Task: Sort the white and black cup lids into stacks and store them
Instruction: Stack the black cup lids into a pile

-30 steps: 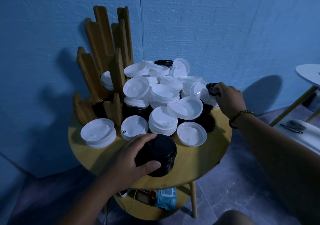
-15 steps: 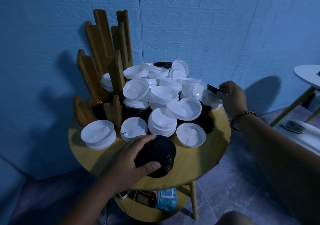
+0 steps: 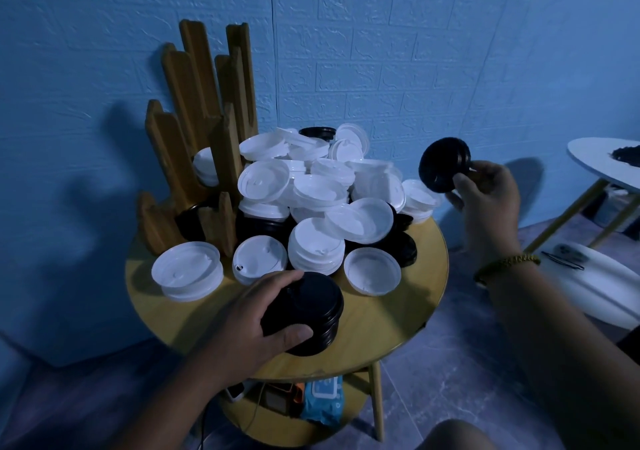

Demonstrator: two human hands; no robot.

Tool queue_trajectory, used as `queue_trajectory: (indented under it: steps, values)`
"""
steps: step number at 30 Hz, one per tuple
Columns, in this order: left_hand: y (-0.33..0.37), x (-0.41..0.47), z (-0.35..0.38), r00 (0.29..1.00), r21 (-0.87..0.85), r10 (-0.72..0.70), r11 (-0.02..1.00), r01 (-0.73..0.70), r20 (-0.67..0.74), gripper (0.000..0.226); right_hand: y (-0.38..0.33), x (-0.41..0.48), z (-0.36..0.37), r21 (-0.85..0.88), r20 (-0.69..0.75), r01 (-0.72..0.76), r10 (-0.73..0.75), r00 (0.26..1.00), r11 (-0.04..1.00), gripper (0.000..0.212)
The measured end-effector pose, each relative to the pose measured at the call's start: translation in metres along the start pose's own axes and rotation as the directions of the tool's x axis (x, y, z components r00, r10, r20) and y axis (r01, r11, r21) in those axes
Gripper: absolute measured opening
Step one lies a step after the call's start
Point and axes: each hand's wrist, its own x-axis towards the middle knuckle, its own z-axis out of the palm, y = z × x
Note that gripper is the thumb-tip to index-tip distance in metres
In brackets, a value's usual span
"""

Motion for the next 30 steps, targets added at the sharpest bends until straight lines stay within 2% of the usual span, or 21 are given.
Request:
queue_trajectory:
  steps: [3, 6, 8, 11, 15, 20, 25, 30]
  values:
    - [0.002, -0.001, 0.000, 1.000, -0.004, -0.006, 1.000, 0.006, 0.000, 0.074, -0.019, -0.053, 0.002, 0.174, 0.169, -0.122, 0.093, 0.981, 0.977, 0.039]
    - [0.005, -0.002, -0.001, 1.000, 0.001, -0.016, 1.000, 0.016, 0.002, 0.077, -0.026, -0.111, 0.008, 0.246, 0.374, -0.288, 0.184, 0.909, 0.925, 0.063]
    - [0.007, -0.002, -0.002, 0.999, -0.022, -0.037, 0.999, 0.037, 0.000, 0.080, -0.022, -0.146, 0.012, 0.206, 0.495, -0.337, 0.199, 0.846, 0.919, 0.072]
    - [0.007, -0.003, -0.002, 0.999, -0.020, -0.051, 0.998, 0.051, -0.002, 0.089, -0.013, -0.184, 0.019, 0.016, 0.601, -0.268, 0.205, 0.773, 0.963, 0.075]
    - [0.008, -0.004, -0.002, 0.998, 0.004, -0.062, 0.998, 0.062, -0.011, 0.097, -0.009, -0.206, 0.026, -0.145, 0.563, -0.167, 0.220, 0.797, 0.975, 0.069]
    - [0.011, -0.003, -0.003, 0.999, 0.017, -0.050, 0.999, 0.050, -0.017, 0.093, -0.008, -0.211, 0.029, -0.284, 0.530, -0.060, 0.208, 0.822, 0.957, 0.061]
    - [0.010, -0.003, -0.002, 0.999, 0.013, -0.052, 0.999, 0.052, 0.000, 0.092, 0.007, -0.219, 0.032, -0.404, 0.525, 0.019, 0.214, 0.824, 0.915, 0.068]
    - [0.009, -0.003, -0.003, 0.999, 0.006, -0.045, 0.999, 0.045, 0.013, 0.095, 0.013, -0.225, 0.039, -0.500, 0.506, 0.219, 0.078, 0.859, 0.838, 0.059]
